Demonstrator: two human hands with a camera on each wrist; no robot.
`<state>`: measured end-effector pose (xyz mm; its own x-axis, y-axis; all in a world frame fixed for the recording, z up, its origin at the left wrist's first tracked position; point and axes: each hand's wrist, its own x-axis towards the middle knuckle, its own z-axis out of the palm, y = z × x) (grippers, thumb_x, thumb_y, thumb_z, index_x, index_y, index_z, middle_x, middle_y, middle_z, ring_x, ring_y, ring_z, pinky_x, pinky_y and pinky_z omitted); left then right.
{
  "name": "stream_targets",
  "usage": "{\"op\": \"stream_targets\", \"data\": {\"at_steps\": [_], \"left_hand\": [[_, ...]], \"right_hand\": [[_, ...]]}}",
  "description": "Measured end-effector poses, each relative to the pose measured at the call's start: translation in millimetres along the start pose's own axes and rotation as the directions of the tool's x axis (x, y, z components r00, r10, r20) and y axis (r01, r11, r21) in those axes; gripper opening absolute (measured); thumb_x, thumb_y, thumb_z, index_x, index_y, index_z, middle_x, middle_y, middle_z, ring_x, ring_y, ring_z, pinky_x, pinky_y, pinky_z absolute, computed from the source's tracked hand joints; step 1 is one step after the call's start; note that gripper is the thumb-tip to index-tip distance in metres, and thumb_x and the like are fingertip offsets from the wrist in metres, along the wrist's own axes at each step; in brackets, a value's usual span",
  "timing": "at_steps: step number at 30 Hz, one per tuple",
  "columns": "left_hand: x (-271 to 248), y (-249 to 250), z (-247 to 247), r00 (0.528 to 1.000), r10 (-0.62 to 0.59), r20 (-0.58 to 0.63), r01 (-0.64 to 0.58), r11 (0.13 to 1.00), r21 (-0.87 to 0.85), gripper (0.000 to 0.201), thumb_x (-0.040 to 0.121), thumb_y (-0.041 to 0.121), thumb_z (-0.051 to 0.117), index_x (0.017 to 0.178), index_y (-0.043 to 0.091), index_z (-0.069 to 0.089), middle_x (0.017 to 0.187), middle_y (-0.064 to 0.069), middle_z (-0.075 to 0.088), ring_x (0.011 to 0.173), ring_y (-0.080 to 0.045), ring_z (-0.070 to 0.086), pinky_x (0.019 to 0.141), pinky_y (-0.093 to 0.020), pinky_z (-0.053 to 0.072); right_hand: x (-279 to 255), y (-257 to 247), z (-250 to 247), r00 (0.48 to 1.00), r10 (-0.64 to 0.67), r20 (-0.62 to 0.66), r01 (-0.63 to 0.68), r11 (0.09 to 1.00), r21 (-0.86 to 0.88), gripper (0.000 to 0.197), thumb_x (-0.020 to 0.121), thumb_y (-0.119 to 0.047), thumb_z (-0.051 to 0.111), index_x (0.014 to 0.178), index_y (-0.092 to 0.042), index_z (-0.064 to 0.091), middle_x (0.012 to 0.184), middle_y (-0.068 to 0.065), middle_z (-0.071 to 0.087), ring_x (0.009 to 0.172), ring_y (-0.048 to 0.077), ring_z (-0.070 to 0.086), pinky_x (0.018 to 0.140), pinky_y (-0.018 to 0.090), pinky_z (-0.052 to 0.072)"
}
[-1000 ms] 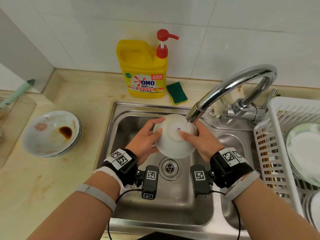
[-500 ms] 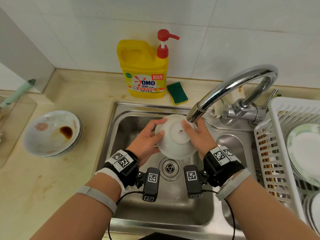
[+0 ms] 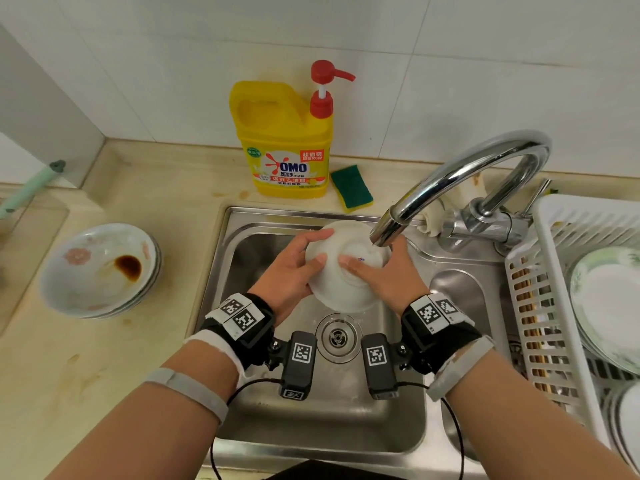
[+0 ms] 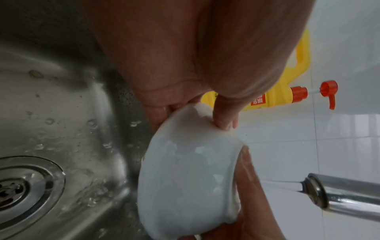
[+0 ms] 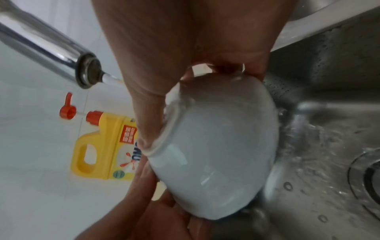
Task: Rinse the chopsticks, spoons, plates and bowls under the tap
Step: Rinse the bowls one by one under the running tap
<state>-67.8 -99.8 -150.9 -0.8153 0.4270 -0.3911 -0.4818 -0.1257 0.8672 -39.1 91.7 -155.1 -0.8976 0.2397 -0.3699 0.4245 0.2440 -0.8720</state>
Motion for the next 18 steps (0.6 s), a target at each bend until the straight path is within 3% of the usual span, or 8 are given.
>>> {"op": "stream_targets", "data": {"at_steps": [5, 9, 14, 18], "left_hand": [[-3.2, -5.1, 4.2, 0.999, -0.031, 0.009, 0.031, 0.999, 0.009, 0.036, 0.105, 0.015, 0.052, 0.139, 0.027, 0.051, 0.138, -0.006, 0.061, 0.125, -0.029, 0.06, 0.098, -0.05, 0.056], [-4.8, -7.5, 3.1, 0.998, -0.068, -0.002, 0.068, 0.998, -0.015, 0.036, 0.106, 0.015, 0.052, 0.138, 0.03, 0.053, 0.133, -0.009, 0.065, 0.124, -0.032, 0.06, 0.096, -0.048, 0.057], [-4.8, -8.0, 1.7, 0.998, -0.068, -0.015, 0.068, 0.997, -0.025, 0.036, 0.105, 0.014, 0.053, 0.138, 0.03, 0.054, 0.135, -0.009, 0.063, 0.126, -0.033, 0.059, 0.1, -0.053, 0.054], [-4.4, -11.3, -0.7, 0.992, -0.123, -0.038, 0.119, 0.989, -0.092, 0.045, 0.102, 0.013, 0.058, 0.143, 0.031, 0.051, 0.136, -0.009, 0.063, 0.125, -0.03, 0.061, 0.099, -0.052, 0.055]], "right_hand": [[5.3, -5.5, -0.2, 0.997, 0.046, -0.06, -0.047, 0.999, -0.013, 0.073, 0.077, -0.063, 0.077, 0.132, -0.029, 0.042, 0.135, 0.001, 0.054, 0.121, 0.021, 0.055, 0.104, 0.042, 0.047], [5.8, -2.0, -1.6, 0.998, 0.057, -0.036, -0.056, 0.998, 0.031, 0.055, 0.089, -0.059, 0.067, 0.131, -0.03, 0.046, 0.131, -0.002, 0.056, 0.118, 0.019, 0.057, 0.097, 0.035, 0.046], [6.0, 15.5, -7.0, 0.993, 0.108, 0.038, -0.11, 0.992, 0.063, 0.065, 0.069, -0.083, 0.063, 0.123, -0.049, 0.047, 0.127, -0.004, 0.064, 0.115, 0.019, 0.064, 0.103, 0.052, 0.05], [-1.3, 12.8, -14.5, 0.989, 0.104, 0.105, -0.118, 0.984, 0.133, 0.071, 0.067, -0.069, 0.072, 0.129, -0.043, 0.05, 0.125, 0.0, 0.067, 0.113, 0.018, 0.067, 0.101, 0.048, 0.053]]}}
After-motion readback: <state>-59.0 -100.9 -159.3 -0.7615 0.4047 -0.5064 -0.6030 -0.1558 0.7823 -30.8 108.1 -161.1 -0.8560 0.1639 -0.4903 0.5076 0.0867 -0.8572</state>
